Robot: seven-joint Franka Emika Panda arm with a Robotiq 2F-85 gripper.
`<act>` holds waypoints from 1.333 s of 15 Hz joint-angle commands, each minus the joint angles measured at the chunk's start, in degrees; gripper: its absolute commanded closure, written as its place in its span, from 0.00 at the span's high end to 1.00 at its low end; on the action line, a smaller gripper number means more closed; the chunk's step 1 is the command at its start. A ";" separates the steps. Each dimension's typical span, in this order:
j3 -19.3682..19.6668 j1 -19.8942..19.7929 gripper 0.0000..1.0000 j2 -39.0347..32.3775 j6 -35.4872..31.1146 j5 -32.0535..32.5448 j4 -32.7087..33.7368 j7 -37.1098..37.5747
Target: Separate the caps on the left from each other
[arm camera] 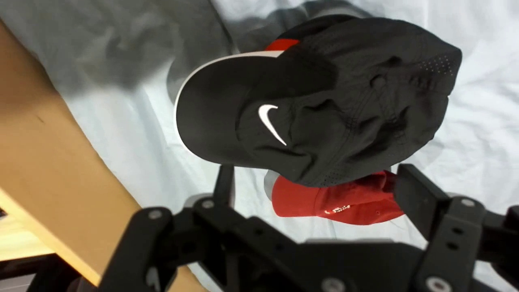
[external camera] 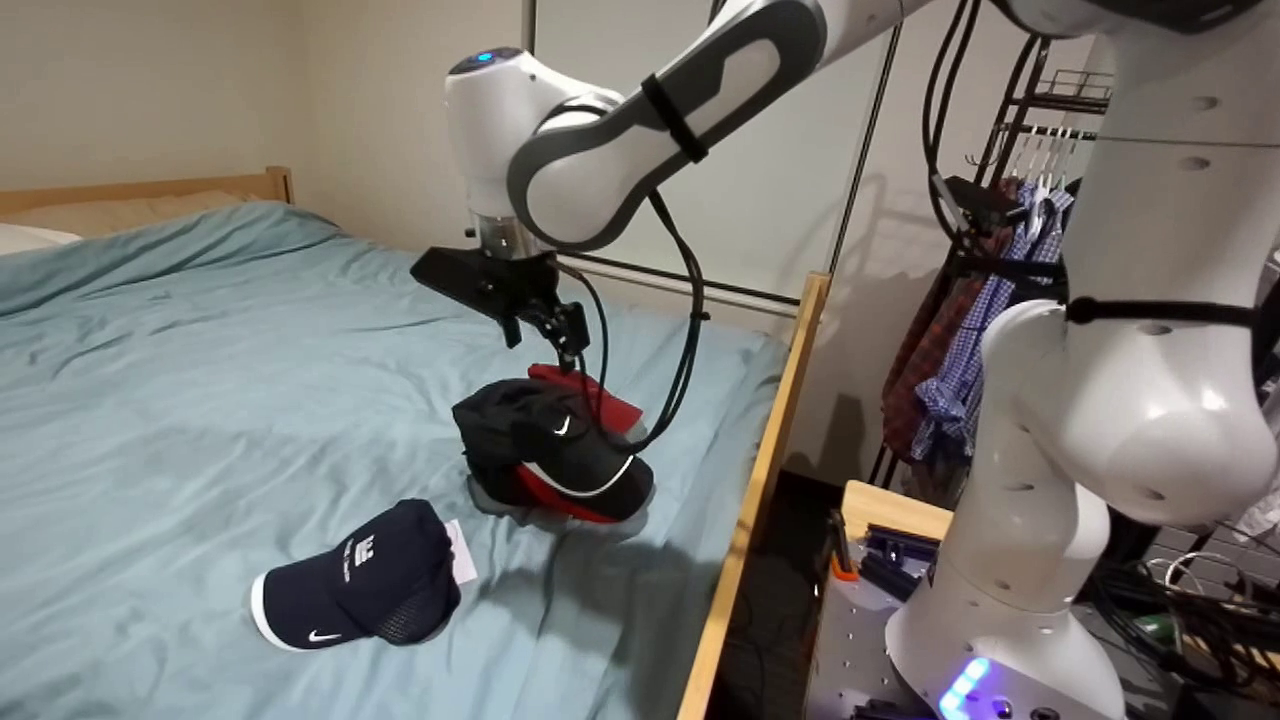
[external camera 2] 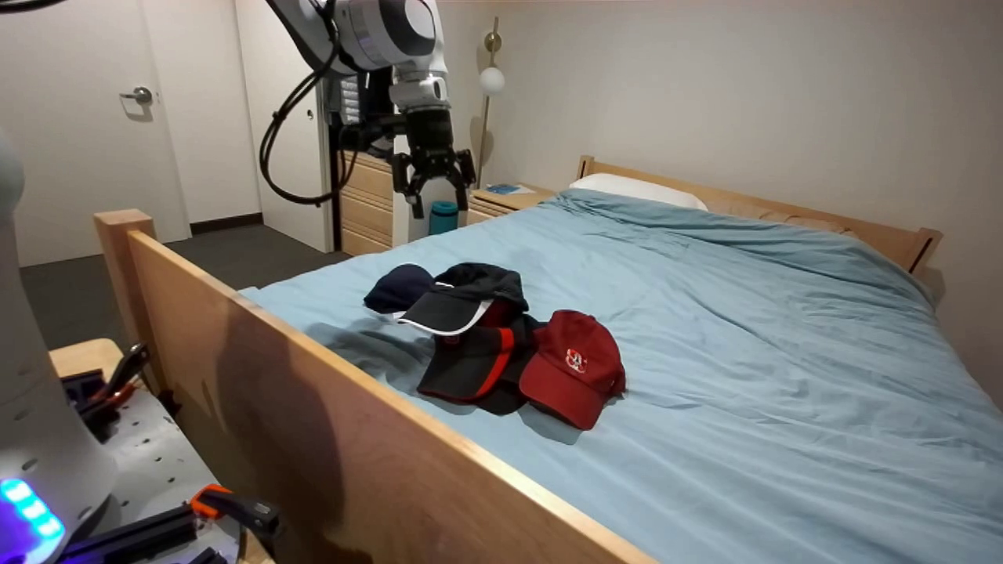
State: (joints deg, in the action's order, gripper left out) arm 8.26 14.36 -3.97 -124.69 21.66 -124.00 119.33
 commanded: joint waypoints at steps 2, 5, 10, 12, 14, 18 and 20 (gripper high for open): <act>-5.36 -5.78 1.00 2.54 0.07 -1.23 -2.36 -6.63; -6.29 -6.83 1.00 4.31 0.04 -2.29 -4.12 -10.77; -7.06 -8.99 1.00 7.21 -1.48 -12.02 -7.00 -34.09; -6.96 -9.79 1.00 8.47 -0.33 -14.18 -8.51 -42.05; -7.01 -10.46 1.00 9.47 0.26 -15.75 -10.60 -49.28; -7.80 -10.95 1.00 7.12 2.62 -14.04 -8.49 -48.52; -7.98 -10.90 1.00 7.12 2.88 -14.05 -8.49 -49.06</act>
State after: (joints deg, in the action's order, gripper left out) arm 1.89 5.09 3.16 -121.93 7.73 -132.56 70.37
